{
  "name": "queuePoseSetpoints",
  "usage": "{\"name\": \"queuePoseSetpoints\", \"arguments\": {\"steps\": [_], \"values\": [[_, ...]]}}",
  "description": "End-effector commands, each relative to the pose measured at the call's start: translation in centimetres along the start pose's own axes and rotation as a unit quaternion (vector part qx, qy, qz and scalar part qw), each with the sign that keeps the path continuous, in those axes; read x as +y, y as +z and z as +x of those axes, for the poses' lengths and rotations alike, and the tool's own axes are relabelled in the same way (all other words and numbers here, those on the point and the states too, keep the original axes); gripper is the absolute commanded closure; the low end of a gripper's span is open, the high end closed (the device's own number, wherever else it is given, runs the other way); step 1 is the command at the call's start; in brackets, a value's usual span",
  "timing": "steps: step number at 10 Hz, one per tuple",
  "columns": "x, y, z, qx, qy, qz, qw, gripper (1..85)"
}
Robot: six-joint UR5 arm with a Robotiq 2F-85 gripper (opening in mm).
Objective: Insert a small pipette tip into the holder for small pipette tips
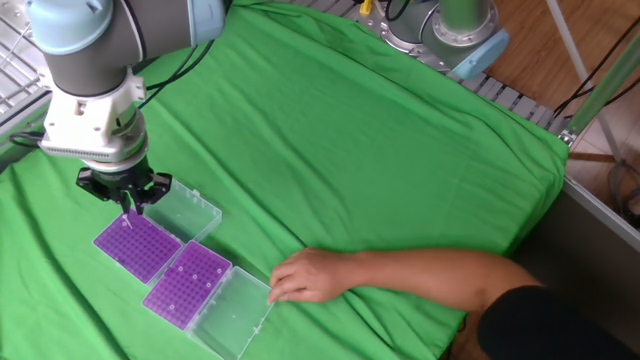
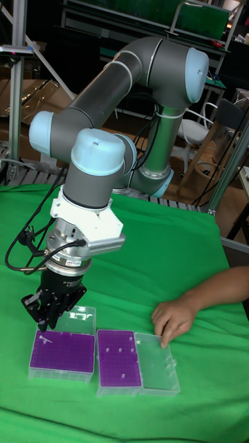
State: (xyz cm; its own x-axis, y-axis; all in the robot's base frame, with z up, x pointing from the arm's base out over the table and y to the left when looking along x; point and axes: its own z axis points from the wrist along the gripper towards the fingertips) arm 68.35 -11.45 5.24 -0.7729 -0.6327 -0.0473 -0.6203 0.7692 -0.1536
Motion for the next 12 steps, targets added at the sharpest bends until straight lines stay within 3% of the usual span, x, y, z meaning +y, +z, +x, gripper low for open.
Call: {"name": "queuePoseSetpoints", "arguments": {"steps": [1, 5, 8, 12], "values": [[-0.3, 0.0, 0.3, 0.001, -0.02, 0.002, 0.9998, 62.0], [-0.4, -0.1, -0.3, -0.009, -0.039, 0.004, 0.9992, 62.3], [-0.1, -1.7, 1.8, 0.031, -0.018, -0.001, 0.9994, 62.0], [-0.1, -3.3, 2.1, 0.049, -0.007, 0.002, 0.9988, 62.0]]}}
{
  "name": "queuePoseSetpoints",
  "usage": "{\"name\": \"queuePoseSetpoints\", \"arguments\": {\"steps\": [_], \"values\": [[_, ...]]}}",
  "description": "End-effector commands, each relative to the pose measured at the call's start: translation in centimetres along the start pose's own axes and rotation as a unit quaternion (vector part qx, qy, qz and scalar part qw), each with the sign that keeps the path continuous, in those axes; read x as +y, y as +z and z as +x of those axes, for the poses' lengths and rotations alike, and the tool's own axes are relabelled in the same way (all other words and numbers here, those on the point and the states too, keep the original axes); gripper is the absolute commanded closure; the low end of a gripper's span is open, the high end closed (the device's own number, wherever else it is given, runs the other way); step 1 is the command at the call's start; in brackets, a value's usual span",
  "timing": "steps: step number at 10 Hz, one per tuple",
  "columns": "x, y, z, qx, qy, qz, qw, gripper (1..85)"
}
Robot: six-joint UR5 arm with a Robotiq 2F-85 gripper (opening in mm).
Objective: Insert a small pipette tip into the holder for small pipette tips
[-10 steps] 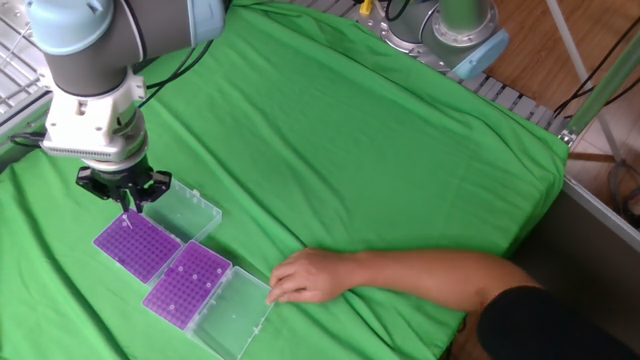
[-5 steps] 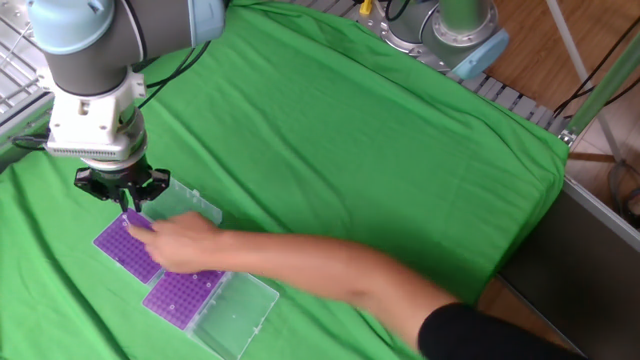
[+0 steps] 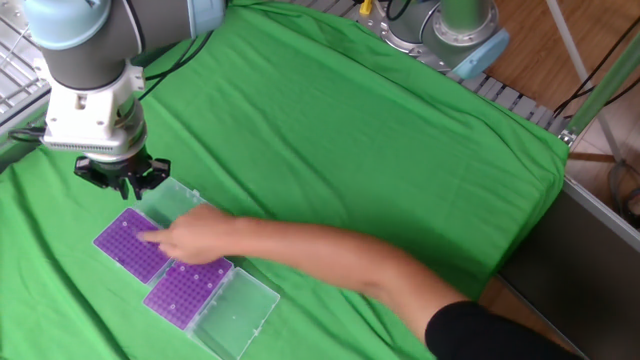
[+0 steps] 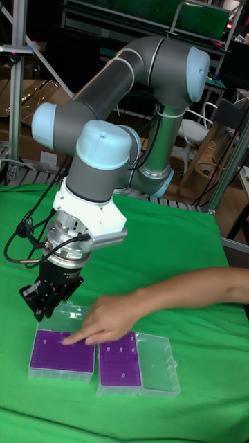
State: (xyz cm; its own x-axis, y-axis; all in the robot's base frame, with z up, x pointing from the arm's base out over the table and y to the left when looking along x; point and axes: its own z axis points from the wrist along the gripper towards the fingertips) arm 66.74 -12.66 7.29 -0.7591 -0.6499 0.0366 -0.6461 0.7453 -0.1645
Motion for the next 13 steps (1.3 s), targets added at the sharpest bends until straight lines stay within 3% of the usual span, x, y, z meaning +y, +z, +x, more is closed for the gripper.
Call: {"name": "queuePoseSetpoints", "arguments": {"steps": [1, 7, 10, 13], "values": [[0.3, -1.1, 0.1, 0.008, 0.012, -0.006, 0.9999, 62.0], [2.6, -1.8, -2.8, 0.016, 0.047, -0.035, 0.9982, 60.0], [2.4, -1.9, -3.0, 0.021, 0.044, -0.03, 0.9984, 60.0], [1.9, -2.6, -2.1, 0.031, 0.034, -0.019, 0.9988, 60.0]]}}
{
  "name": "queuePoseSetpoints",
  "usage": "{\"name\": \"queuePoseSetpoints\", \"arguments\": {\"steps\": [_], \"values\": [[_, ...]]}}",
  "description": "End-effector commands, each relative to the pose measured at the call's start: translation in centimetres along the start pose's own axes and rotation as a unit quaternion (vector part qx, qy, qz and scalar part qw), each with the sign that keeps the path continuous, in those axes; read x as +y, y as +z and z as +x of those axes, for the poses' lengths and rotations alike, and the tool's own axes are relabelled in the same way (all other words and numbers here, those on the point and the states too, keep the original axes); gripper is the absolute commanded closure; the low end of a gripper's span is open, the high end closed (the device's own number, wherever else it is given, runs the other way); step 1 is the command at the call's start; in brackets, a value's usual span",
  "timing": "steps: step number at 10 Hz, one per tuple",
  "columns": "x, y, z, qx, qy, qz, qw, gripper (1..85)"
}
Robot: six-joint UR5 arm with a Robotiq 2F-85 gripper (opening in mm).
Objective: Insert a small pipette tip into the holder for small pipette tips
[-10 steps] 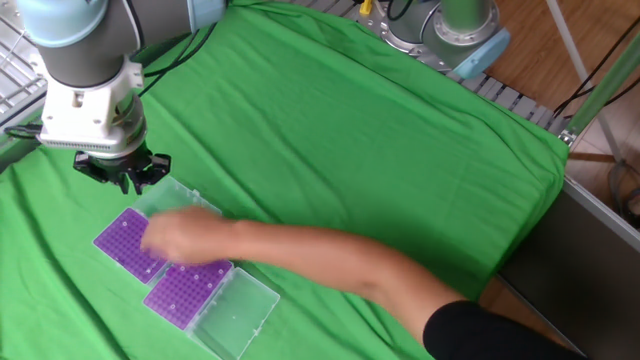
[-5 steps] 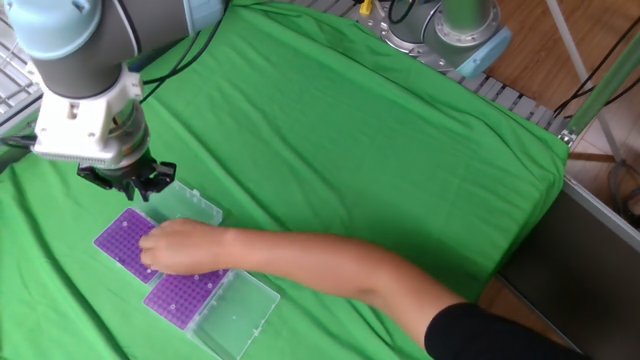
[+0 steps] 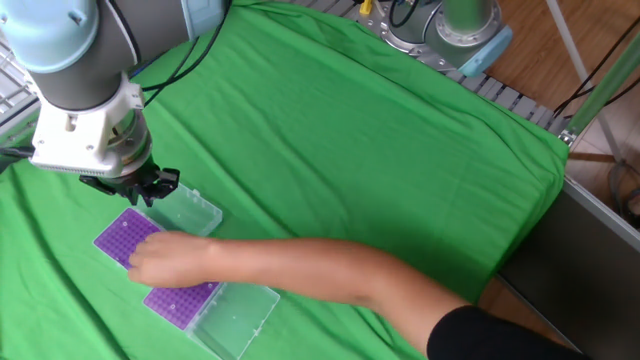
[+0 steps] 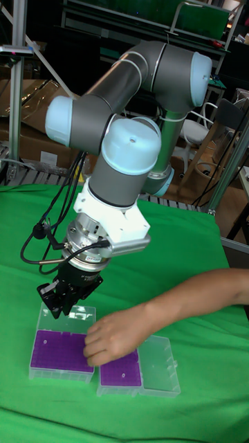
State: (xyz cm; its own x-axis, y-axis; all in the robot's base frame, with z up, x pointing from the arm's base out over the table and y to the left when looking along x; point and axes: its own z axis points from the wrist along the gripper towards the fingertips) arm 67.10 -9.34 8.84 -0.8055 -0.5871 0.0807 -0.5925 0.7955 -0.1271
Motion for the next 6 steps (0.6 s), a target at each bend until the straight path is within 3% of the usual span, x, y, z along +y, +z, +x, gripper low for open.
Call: {"name": "queuePoseSetpoints", "arguments": {"steps": [1, 4, 6], "values": [[-0.1, -0.9, 0.6, 0.008, 0.001, 0.003, 1.0, 60.0], [0.4, -2.4, 1.0, 0.012, 0.012, 0.001, 0.9999, 60.0], [0.4, -2.5, 0.8, 0.011, 0.02, 0.002, 0.9997, 60.0]]}}
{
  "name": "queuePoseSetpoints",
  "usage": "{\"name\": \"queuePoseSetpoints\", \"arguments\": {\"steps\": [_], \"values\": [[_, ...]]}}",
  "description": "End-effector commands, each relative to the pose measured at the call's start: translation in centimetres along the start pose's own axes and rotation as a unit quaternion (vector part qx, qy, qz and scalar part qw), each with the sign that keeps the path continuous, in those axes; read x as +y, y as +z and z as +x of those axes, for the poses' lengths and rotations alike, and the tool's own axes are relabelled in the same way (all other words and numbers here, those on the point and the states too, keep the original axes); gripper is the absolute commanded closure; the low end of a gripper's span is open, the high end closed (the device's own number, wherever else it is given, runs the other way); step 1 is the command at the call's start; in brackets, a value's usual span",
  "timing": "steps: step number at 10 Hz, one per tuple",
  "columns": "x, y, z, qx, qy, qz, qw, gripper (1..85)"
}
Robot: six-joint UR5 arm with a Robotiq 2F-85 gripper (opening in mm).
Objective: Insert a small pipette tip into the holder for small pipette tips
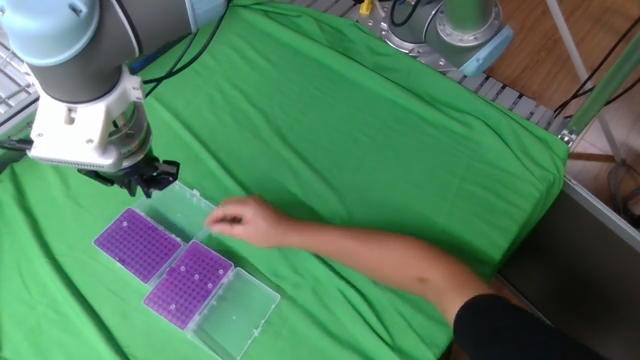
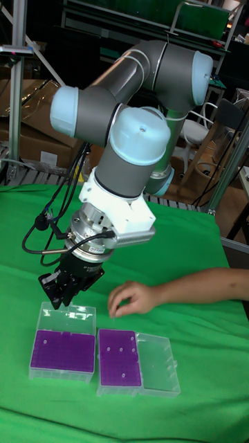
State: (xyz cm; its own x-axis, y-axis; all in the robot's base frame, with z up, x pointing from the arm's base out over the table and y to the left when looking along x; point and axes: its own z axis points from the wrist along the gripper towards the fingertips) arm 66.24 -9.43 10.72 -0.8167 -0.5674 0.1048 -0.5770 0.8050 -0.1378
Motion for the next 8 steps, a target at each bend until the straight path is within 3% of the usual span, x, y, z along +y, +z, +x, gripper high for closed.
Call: {"name": "queuePoseSetpoints", "arguments": {"steps": [1, 3, 8], "values": [[0.4, -0.7, -0.4, -0.005, 0.013, -0.006, 0.9999, 60.0], [1.8, -0.7, -1.8, -0.014, 0.029, -0.018, 0.9993, 59.3], [2.2, -1.8, -2.6, -0.004, 0.024, -0.009, 0.9997, 59.0]]}}
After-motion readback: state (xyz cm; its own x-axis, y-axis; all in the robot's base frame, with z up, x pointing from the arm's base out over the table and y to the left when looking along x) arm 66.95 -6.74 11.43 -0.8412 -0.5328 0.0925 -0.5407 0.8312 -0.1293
